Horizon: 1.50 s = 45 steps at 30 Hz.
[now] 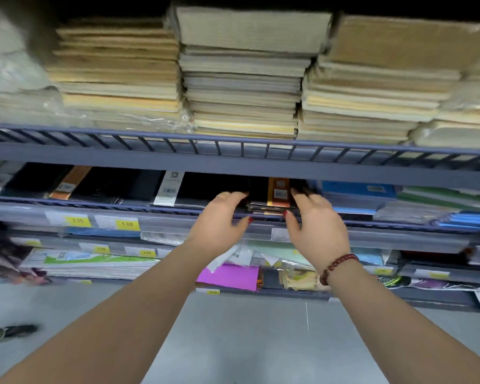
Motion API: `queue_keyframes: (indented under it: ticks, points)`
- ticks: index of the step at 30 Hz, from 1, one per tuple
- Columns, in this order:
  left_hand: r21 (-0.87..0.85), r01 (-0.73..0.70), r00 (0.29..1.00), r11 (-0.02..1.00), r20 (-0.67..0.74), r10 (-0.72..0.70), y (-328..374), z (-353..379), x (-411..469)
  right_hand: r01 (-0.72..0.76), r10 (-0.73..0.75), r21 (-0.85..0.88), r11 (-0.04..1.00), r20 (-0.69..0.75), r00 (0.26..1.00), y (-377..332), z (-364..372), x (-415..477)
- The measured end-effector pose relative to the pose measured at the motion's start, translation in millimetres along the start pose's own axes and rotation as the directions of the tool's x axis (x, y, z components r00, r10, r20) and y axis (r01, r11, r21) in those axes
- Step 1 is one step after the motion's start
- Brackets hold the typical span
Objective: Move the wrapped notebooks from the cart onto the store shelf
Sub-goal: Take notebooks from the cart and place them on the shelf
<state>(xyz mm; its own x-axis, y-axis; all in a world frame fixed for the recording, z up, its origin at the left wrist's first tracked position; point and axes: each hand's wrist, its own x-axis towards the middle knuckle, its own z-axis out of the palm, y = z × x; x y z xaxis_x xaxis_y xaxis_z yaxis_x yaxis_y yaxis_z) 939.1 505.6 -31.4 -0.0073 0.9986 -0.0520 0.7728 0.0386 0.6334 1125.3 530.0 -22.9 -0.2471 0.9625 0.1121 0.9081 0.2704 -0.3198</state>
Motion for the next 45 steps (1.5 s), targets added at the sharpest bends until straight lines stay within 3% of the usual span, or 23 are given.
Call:
queue_keyframes:
  ticks: [7, 12, 18, 24, 34, 42, 45]
  points:
    - [0.294, 0.082, 0.996, 0.952, 0.019, -0.091, -19, -75, -73, 0.296, -0.292, -0.018, 0.955, 0.128, 0.948, -69, -37, -17]
    - [0.460, 0.161, 0.987, 0.873, -0.083, -0.138, -35, -153, -139, 0.527, -0.520, 0.008, 0.850, 0.178, 0.836, -159, -53, -28]
    - [0.532, 0.295, 0.946, 0.794, -0.277, -0.166, -65, -250, -246, 0.724, -0.717, 0.041, 0.688, 0.189, 0.671, -281, -69, -55]
    - [0.512, 0.509, 0.842, 0.692, -0.462, -0.278, -102, -334, -383, 0.859, -0.855, 0.062, 0.509, 0.150, 0.496, -417, -75, -111]
    - [0.421, 0.712, 0.676, 0.562, -0.627, -0.386, -161, -429, -599, 0.945, -0.949, 0.101, 0.312, 0.084, 0.304, -618, -62, -245]
    - [0.299, 0.795, 0.561, 0.528, -0.694, -0.452, -215, -462, -688, 0.976, -0.978, 0.121, 0.180, 0.125, 0.165, -727, -36, -302]
    - [0.259, 0.815, 0.526, 0.519, -0.707, -0.473, -245, -475, -698, 0.975, -0.978, 0.144, 0.168, 0.152, 0.146, -761, -18, -304]
